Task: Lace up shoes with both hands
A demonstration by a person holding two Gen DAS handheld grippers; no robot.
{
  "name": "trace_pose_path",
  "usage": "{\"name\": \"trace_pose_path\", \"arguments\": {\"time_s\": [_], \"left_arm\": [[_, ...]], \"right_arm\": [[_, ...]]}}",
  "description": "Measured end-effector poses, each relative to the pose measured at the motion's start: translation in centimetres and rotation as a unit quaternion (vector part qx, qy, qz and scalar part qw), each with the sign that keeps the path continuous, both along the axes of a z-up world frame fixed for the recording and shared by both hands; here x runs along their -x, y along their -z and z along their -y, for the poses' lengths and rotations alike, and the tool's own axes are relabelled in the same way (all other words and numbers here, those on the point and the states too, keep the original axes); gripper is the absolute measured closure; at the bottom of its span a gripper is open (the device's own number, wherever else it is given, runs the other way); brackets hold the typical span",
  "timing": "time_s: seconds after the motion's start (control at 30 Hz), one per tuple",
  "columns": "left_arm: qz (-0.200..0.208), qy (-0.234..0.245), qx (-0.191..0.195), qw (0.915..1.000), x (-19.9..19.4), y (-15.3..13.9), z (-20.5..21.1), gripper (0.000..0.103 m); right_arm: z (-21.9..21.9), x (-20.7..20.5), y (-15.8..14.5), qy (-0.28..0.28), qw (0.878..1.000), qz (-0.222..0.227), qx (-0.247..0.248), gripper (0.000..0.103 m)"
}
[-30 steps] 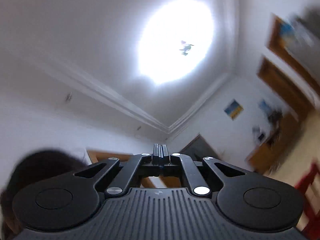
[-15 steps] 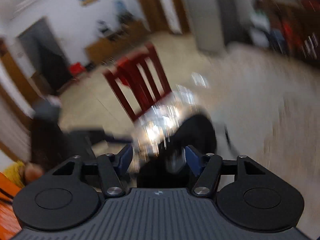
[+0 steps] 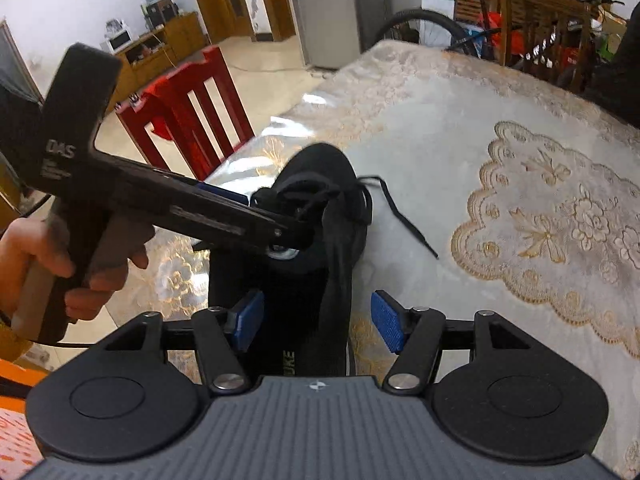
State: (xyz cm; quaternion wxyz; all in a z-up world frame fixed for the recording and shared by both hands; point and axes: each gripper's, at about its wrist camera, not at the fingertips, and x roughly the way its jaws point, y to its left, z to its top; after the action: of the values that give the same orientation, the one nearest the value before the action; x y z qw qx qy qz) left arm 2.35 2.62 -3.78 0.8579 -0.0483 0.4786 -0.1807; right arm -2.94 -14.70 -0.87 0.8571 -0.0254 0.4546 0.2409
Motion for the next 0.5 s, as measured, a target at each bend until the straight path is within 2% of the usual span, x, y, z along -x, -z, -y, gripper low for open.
{"name": "trace_pose_path", "arguments": {"time_s": [0.03,0.13,0.2,0.27,0.4,0.47,0.5], "left_arm": [[0.005,-0.002,0.006,1.0,0.1,-0.2,-0.3,0.059],[0.023,-0.012,0.043,0.9987,0.9,-2.0,-2.5,0.089],[0.033,-0.022,0.065,0.9971,1.5,-3.2,-4.1,0.091],[0.041,-0.038,0.054,0.997,1.9,-3.9,-5.4,0.092],[0.037,-0.053,0.025,0.9976,2.5,-3.4,-7.1,0.092],[0.039,-0.04,0.02,0.9983,2.9,-2.9,-6.7,0.091],[0.04,-0.033,0.017,0.9985,3.1,-2.7,-6.4,0.087]], "right_arm": [[-0.1,0.0,0.2,0.004,1.0,-0.008,0.002,0.039],[0.0,0.1,0.8,0.016,0.999,-0.03,0.008,0.039],[0.1,0.3,0.8,0.024,0.999,-0.036,0.009,0.039],[0.2,0.4,0.8,0.032,0.999,-0.039,0.008,0.039],[0.4,0.4,0.5,0.053,0.998,-0.031,0.001,0.04],[0.2,0.8,-0.3,0.06,0.998,0.005,0.001,0.04],[0.0,1.0,-0.9,0.059,0.998,0.03,-0.003,0.04]]}}
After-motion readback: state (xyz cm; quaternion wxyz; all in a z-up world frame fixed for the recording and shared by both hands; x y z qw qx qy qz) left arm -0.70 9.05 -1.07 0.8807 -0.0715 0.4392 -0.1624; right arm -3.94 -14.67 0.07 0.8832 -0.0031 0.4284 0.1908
